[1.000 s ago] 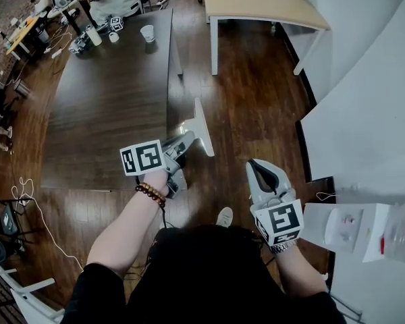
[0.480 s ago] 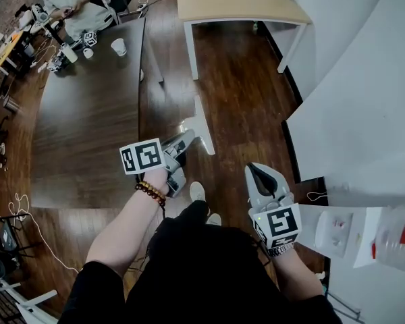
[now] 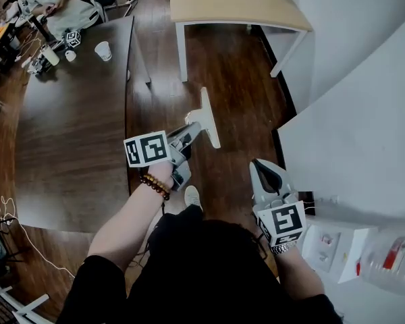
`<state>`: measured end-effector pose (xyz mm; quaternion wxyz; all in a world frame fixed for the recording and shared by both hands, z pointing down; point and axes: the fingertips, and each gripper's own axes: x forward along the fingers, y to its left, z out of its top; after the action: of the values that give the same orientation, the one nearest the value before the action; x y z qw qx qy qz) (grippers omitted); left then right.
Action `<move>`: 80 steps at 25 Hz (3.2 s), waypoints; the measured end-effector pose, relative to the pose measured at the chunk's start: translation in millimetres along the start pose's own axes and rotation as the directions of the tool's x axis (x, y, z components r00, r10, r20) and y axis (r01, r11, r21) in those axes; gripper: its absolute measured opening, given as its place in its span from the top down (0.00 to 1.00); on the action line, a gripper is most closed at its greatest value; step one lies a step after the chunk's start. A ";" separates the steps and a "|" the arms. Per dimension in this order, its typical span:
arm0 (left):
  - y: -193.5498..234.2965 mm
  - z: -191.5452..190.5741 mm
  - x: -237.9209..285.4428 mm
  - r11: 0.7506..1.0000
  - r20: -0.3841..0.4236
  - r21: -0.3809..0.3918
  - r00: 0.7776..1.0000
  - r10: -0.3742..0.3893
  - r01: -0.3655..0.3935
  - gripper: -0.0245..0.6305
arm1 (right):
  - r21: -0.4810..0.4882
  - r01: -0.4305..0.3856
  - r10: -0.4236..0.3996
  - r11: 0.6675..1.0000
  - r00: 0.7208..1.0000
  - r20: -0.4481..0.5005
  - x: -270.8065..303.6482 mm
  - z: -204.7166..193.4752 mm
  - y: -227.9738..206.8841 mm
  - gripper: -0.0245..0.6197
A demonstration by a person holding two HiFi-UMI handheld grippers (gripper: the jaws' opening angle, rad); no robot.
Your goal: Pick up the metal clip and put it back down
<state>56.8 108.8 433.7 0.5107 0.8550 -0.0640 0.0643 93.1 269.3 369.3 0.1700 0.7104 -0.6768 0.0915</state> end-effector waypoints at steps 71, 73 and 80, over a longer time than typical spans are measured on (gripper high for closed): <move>142.9 398.0 400.4 0.995 0.056 -0.092 0.998 0.031 -0.026 0.93 | 0.007 -0.129 0.129 0.992 0.992 -0.009 451.4 108.4 -350.4 0.98; 155.6 409.2 418.7 0.992 0.065 -0.117 0.997 0.048 -0.040 0.93 | 0.010 -0.152 0.152 0.988 0.988 -0.017 468.5 106.2 -362.5 0.98; 202.4 448.1 475.3 0.978 0.091 -0.183 0.989 0.118 -0.100 0.93 | 0.013 -0.233 0.233 0.972 0.971 -0.051 531.5 104.7 -406.0 0.98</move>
<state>508.8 -402.2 481.4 0.5769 0.8033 -0.1421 0.0426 521.4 -252.9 415.9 0.1733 0.6241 -0.7505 0.1315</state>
